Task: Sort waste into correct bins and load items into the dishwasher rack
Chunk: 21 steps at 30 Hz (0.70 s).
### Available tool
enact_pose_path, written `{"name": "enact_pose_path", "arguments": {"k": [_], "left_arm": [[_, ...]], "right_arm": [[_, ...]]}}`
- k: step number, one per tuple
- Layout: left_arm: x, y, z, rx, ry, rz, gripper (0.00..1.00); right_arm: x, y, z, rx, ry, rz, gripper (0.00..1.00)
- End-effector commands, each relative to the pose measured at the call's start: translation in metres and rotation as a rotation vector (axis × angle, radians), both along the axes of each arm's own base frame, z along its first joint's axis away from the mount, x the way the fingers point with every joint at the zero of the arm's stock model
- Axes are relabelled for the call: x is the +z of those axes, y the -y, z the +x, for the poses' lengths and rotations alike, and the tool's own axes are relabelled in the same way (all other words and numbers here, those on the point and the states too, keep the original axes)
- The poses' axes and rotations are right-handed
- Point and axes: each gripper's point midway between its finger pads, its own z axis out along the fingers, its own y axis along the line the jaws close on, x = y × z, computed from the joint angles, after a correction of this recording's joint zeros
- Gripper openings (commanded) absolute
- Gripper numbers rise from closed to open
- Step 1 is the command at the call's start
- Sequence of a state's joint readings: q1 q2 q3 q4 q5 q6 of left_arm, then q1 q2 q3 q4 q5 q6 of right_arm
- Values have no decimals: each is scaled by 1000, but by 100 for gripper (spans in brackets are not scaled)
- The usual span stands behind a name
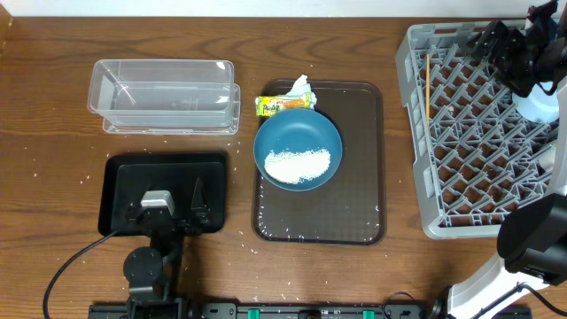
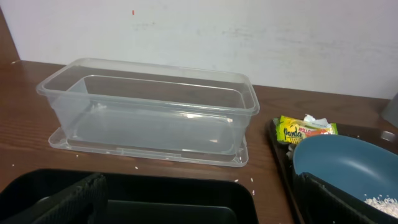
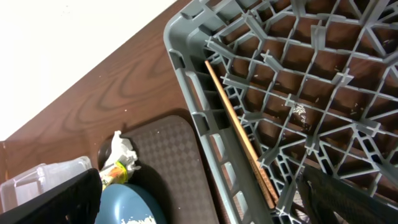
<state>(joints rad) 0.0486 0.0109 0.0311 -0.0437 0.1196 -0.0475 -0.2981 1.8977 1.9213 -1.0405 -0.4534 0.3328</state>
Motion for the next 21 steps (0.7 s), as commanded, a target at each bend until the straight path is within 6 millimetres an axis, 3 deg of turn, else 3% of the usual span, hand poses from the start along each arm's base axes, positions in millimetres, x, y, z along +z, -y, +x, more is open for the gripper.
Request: {"name": "enact_pose_path", "arguments": {"k": [1,17,19,21], "left_arm": [[-16,1,0,-5,-38,8,98],[-16,1,0,-5,-38,8,98],[-8,1,1,-6,-6,8,98],[8,19,1,-104,52,-86,98]], "right_arm": [[-5,0,0,-9,-17,3,99],[-5,-1,0,-8,-17,3,99],[-5,0,0,-9,-17,3,99],[-5,0,0,-9,-17,3,99]]}}
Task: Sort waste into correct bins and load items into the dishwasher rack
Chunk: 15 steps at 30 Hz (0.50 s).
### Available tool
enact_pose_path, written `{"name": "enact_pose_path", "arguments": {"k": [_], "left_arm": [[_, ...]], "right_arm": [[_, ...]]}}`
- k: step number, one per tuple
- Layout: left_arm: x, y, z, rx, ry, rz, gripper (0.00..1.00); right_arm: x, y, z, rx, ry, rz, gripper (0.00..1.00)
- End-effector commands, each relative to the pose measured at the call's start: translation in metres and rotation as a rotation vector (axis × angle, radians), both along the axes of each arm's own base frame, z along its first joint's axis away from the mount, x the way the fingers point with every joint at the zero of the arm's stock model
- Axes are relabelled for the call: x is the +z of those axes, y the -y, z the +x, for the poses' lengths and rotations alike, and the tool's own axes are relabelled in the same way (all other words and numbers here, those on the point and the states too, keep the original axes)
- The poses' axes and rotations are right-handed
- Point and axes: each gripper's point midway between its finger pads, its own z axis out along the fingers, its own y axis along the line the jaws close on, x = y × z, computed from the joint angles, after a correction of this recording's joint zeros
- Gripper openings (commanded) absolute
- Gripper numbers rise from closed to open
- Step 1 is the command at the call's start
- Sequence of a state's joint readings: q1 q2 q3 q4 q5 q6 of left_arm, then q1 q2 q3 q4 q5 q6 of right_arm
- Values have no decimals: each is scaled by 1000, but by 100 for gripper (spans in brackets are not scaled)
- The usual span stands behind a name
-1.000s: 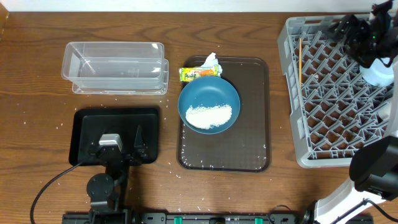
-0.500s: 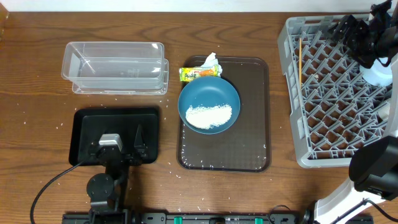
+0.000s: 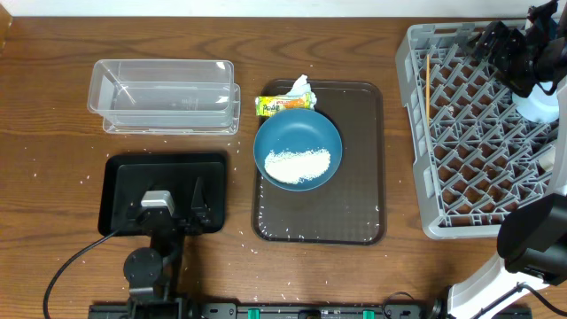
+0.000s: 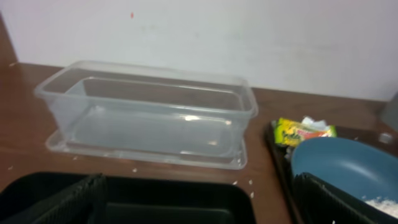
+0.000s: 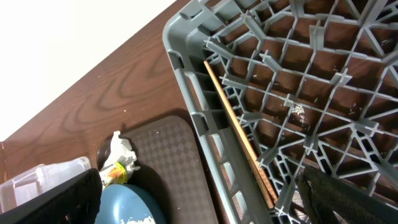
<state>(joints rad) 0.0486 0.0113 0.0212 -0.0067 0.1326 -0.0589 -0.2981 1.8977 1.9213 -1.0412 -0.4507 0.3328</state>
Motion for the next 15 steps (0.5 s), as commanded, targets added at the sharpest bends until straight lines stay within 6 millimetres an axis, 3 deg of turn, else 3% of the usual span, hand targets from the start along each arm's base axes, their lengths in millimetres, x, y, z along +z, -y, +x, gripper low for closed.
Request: {"name": "enact_pose_path", "arguments": {"k": [1,3,6,12,15], "left_arm": [[15,30,-2,-168,66,-105,98],[42,53,-10,-313,171,-104,98],[76,65,-21,-399,313,-77,98],[128,49,-34,-310,531,-68,98],[142,45,-35,-282,538,-74,98]], "right_arm": [[-5,-1,0,-7,-16,5,99],[-5,-1,0,-8,-15,4,99],[-5,-1,0,-7,-15,4,99],[-5,-1,0,-8,-15,4,99],[-5,-1,0,-7,-16,5,99]]}}
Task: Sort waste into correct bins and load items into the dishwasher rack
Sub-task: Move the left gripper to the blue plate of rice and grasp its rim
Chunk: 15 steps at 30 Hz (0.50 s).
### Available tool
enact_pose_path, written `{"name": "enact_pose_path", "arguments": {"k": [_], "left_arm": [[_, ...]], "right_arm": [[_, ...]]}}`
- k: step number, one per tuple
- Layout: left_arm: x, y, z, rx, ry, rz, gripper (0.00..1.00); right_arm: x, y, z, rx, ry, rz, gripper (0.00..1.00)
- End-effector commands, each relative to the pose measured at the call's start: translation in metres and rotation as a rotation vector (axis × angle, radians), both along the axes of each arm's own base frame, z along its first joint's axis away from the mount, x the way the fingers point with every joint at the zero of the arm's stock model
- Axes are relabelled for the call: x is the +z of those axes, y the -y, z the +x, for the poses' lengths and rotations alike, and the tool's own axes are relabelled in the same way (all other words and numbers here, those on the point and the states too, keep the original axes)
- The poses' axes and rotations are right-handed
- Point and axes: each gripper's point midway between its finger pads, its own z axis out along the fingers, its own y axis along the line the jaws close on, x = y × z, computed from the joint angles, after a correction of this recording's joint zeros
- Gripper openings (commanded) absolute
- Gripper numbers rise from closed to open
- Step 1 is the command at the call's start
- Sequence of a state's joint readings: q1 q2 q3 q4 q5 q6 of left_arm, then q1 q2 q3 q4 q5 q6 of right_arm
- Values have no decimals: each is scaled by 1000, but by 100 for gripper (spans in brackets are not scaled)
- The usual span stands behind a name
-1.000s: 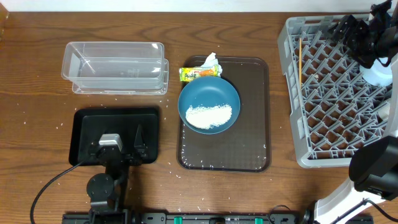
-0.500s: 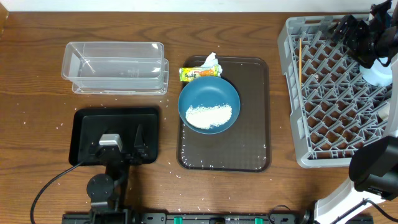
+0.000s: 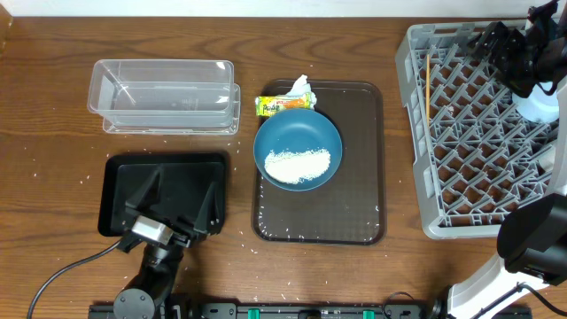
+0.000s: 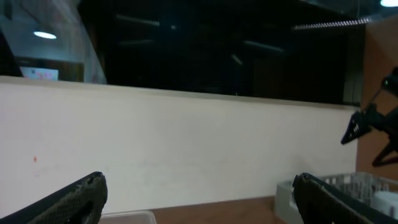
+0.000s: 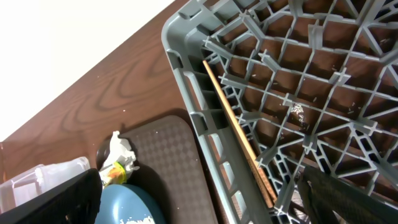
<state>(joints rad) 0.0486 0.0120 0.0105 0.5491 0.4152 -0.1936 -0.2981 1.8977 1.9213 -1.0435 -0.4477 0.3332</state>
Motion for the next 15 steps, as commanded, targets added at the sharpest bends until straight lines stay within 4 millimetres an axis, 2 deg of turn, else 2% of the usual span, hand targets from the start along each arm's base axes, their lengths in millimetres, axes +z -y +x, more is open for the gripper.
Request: {"name": "enact_pose_path", "arguments": {"k": [1,8,11,15], "left_arm": [[21,-5,0,15,-8,-40,98],[12,-2,50,-4,-454,-42,98],[12,15,71,-115,-638,-13,98],[20,51,87,-381,-736,-15,98]], "right_arm": [[-4,-1,1,-6,-12,6,99],[-4,-1,1,-5,-12,6,99],[-4,-1,0,-6,-13,6,99],[-4,-1,1,-6,-12,6,99]]}}
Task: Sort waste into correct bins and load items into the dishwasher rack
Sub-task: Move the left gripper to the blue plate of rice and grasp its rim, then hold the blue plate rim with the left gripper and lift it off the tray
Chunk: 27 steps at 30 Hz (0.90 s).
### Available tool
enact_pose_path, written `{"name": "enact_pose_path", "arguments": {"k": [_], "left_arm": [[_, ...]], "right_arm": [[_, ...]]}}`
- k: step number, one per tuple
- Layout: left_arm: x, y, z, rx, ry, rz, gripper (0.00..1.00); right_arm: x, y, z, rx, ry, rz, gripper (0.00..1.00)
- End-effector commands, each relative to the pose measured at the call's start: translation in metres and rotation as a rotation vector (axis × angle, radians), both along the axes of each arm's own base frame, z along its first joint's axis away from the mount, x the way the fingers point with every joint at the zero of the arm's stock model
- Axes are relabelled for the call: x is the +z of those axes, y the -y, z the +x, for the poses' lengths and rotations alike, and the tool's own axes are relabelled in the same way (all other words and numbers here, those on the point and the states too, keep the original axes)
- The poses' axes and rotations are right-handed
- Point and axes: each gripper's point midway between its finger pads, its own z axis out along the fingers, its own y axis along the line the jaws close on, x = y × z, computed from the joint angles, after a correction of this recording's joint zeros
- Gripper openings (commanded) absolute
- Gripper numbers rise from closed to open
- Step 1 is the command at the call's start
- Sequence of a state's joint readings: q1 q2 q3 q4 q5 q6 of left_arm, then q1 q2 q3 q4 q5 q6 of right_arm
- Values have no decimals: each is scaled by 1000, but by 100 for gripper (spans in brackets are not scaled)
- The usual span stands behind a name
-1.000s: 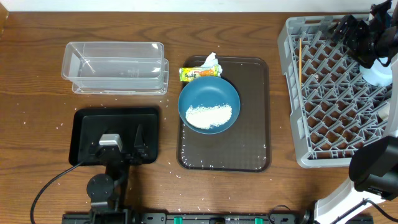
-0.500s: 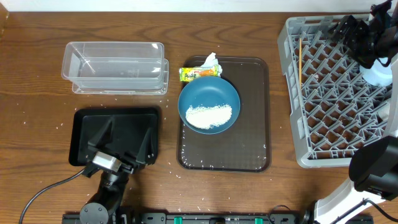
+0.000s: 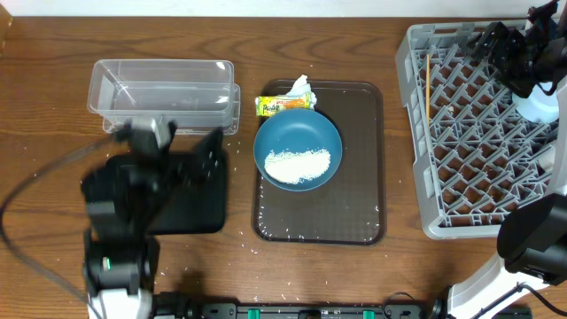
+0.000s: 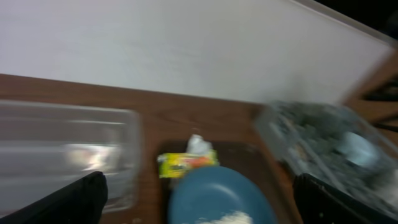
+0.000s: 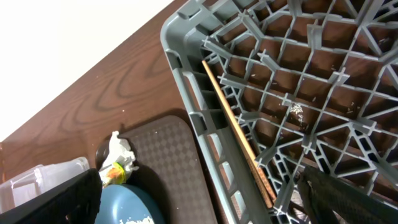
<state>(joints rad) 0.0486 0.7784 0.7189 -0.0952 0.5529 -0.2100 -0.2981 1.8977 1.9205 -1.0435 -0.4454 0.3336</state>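
A blue plate [image 3: 297, 151] with white rice on it lies on the brown tray [image 3: 354, 204]. A yellow wrapper [image 3: 282, 105] and a crumpled tissue [image 3: 299, 86] sit at the tray's back left corner. The grey dishwasher rack [image 3: 425, 159] at the right holds a chopstick [image 3: 428, 89]. My left gripper [image 3: 182, 159], blurred, hangs open over the black bin [image 3: 190, 208]; its view shows the plate [image 4: 217, 199] and wrapper [image 4: 185, 163] ahead. My right gripper [image 3: 507, 44] is open above the rack's back edge, over the chopstick [image 5: 236, 140].
A clear plastic bin [image 3: 164, 93] stands at the back left on its lid. A white cup [image 3: 537, 102] sits at the rack's right side. Rice grains are scattered on the wooden table [image 3: 53, 159].
My left arm was tipped back at the table's front edge with its camera on the wall. It is now raised over the black bin, facing the plate and wrapper. The right arm has not moved.
My left gripper rested open on the black bin, facing the clear bin, at the two oldest moments. Then it was tilted back toward the front edge. Now it is up over the black bin. The right gripper stayed open over the rack throughout.
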Motion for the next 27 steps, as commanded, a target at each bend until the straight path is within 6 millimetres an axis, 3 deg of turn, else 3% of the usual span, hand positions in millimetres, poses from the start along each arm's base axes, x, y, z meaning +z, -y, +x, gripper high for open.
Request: {"name": "enact_pose_path", "arguments": {"k": [1,5,11,13,19,22,27], "left_arm": [[9,44,-1,-299,-60,-106,98],[10,68,11,-473,-71,-210,98],[-18,94,32,-428,-213,-205,98],[-25,106,30,-435,-265,-123,98],[-37,133,30,-291,-424,395,98],[-41,155,32,-264,-435,534,98],[-91,202,22,-366,-516,621,98]], "right_arm": [[-4,-2,1,-4,-11,8,99],[-4,-2,1,-4,-11,8,99],[-4,-2,1,-3,-11,8,99],[-4,-2,1,-4,-11,8,99],[-4,-2,1,-4,-11,8,99],[-4,-2,1,-4,-11,8,99],[-4,-2,1,-4,-11,8,99]]}}
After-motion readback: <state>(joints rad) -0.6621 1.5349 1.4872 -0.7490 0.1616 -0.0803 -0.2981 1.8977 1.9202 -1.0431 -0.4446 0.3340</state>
